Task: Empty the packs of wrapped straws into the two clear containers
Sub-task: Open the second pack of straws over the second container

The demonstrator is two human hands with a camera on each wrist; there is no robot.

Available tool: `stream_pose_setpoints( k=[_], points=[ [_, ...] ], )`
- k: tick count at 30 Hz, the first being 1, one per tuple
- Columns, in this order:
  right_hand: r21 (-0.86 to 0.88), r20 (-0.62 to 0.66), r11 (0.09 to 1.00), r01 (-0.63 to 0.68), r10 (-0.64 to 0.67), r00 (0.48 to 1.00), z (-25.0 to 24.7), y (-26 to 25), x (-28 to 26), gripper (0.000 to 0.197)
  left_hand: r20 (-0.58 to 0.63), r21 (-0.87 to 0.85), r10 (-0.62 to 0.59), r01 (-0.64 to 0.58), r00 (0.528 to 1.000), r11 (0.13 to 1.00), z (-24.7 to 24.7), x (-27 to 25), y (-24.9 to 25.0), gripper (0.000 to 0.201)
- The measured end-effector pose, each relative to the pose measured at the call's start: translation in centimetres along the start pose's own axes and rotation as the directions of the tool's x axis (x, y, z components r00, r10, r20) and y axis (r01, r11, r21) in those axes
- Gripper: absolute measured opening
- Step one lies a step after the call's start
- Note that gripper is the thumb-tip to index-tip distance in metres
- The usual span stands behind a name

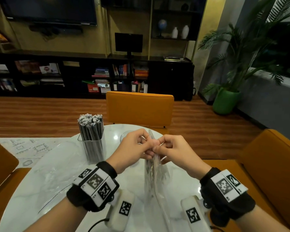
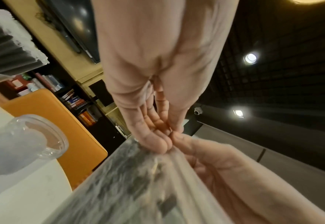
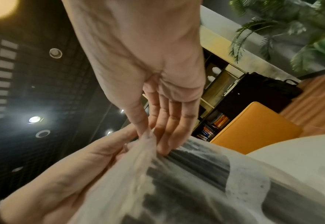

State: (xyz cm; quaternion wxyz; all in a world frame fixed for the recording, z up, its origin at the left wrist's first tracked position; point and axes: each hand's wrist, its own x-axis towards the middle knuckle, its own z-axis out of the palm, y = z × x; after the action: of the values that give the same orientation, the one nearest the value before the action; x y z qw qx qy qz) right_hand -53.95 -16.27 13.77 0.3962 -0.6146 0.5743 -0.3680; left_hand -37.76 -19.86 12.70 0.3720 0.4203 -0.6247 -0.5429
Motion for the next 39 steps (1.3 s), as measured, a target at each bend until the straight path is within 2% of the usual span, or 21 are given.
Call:
stream_pose_setpoints(
  k=[2,5,7,9,12,13,15,16,18,21,23,24,26,28,29,31,32,33,35,38,39],
  points=[
    [-0.025,-0.032,1.000,0.002,-0.003,0.999,-0.2,0.2,0.1,0.017,0.039,-0.035,-0.019,0.020,0.999,0.999,-0.5,-0.2,0.2,0.019],
    [-0.062,-0.085,0.998,0.014,-0.019,0.996,-0.4,-0.1,0.0,0.022,0.078,0.011,-0.021,0.020,0.997,1.000,-1.0,-0.4,0.6,0.032],
    [-0.044,-0.024,0.999,0.005,-0.006,1.000,-0.3,-0.3,0.1,0.023,0.111,0.040,-0.005,0.001,0.994,0.999,-1.2,-0.5,1.0,0.033],
    [0.063,0.036,0.998,-0.027,0.025,0.999,-0.4,-0.7,0.0,0.026,0.119,0.072,0.007,-0.016,0.993,0.997,-1.5,-0.5,1.3,0.030],
    [0.181,0.070,0.979,-0.097,0.085,0.994,-0.4,-1.1,0.0,0.021,0.039,0.256,0.103,-0.109,0.994,0.960,-1.2,-0.6,1.3,0.022],
    [0.127,0.033,0.988,-0.092,0.088,0.996,-0.1,-1.3,0.0,0.015,0.025,0.407,0.172,-0.167,0.985,0.898,-0.9,-0.6,1.4,0.021],
    [-0.180,-0.095,0.983,-0.022,0.005,0.995,0.8,-1.6,-0.2,0.016,0.055,0.684,0.270,-0.234,0.961,0.691,0.1,-0.7,1.6,0.031],
    [-0.310,-0.126,0.951,0.006,-0.047,0.991,1.3,-1.8,-0.3,0.017,0.079,0.749,0.296,-0.252,0.952,0.613,0.6,-0.8,1.7,0.037],
    [-0.432,-0.148,0.901,0.027,-0.100,0.984,2.0,-1.9,-0.6,0.015,0.112,0.804,0.299,-0.263,0.948,0.533,1.1,-0.9,1.7,0.040],
    [-0.622,-0.220,0.783,-0.022,-0.147,0.964,1.6,-1.8,-0.9,0.017,0.102,0.877,0.234,-0.198,0.967,0.438,0.5,-1.3,1.4,0.022],
    [-0.673,-0.229,0.739,-0.031,-0.169,0.959,1.0,-1.6,-1.2,0.017,0.125,0.878,0.216,-0.209,0.968,0.430,-0.1,-2.1,1.3,0.019],
    [-0.683,-0.218,0.730,-0.028,-0.167,0.962,0.8,-1.7,-1.4,0.016,0.171,0.865,0.234,-0.260,0.957,0.430,-0.3,-2.5,1.5,0.021],
    [-0.657,-0.224,0.754,-0.011,-0.181,0.958,0.5,-1.8,-1.5,0.013,0.257,0.844,0.295,-0.362,0.920,0.396,-0.4,-3.3,1.5,0.027],
    [-0.611,-0.218,0.790,0.040,-0.217,0.951,0.4,-2.0,-1.5,0.017,0.287,0.850,0.308,-0.389,0.907,0.355,0.0,-3.1,1.5,0.036],
    [-0.621,-0.168,0.782,0.047,-0.192,0.967,0.7,-1.8,-1.3,0.027,0.256,0.851,0.282,-0.354,0.925,0.388,0.5,-2.9,1.4,0.037],
    [-0.631,-0.019,0.776,0.030,-0.054,0.998,1.9,-1.1,-1.3,0.042,0.111,0.808,0.254,-0.237,0.961,0.540,1.4,-2.2,1.3,0.025],
    [-0.614,0.021,0.789,0.007,0.007,1.000,2.3,-0.3,-1.3,0.038,0.050,0.780,0.265,-0.203,0.963,0.592,1.6,-2.0,1.2,0.019],
    [-0.610,0.016,0.792,-0.032,0.052,0.999,2.2,0.5,-1.4,0.032,0.033,0.779,0.273,-0.196,0.961,0.595,1.5,-2.0,1.1,0.015],
    [-0.638,-0.095,0.759,-0.133,0.093,0.991,0.0,1.6,-1.5,0.030,0.071,0.842,0.225,-0.179,0.972,0.508,0.0,-2.7,0.7,0.027],
    [-0.661,-0.240,0.711,-0.238,0.099,0.966,-4.5,2.5,-2.1,0.022,0.095,0.981,0.137,-0.116,0.986,0.158,-3.2,-4.1,-0.3,0.065],
    [-0.653,-0.253,0.717,-0.244,0.096,0.963,-5.0,2.6,-2.2,0.018,0.086,0.981,0.104,-0.102,0.991,0.164,-3.7,-4.0,-0.8,0.074]
  ],
)
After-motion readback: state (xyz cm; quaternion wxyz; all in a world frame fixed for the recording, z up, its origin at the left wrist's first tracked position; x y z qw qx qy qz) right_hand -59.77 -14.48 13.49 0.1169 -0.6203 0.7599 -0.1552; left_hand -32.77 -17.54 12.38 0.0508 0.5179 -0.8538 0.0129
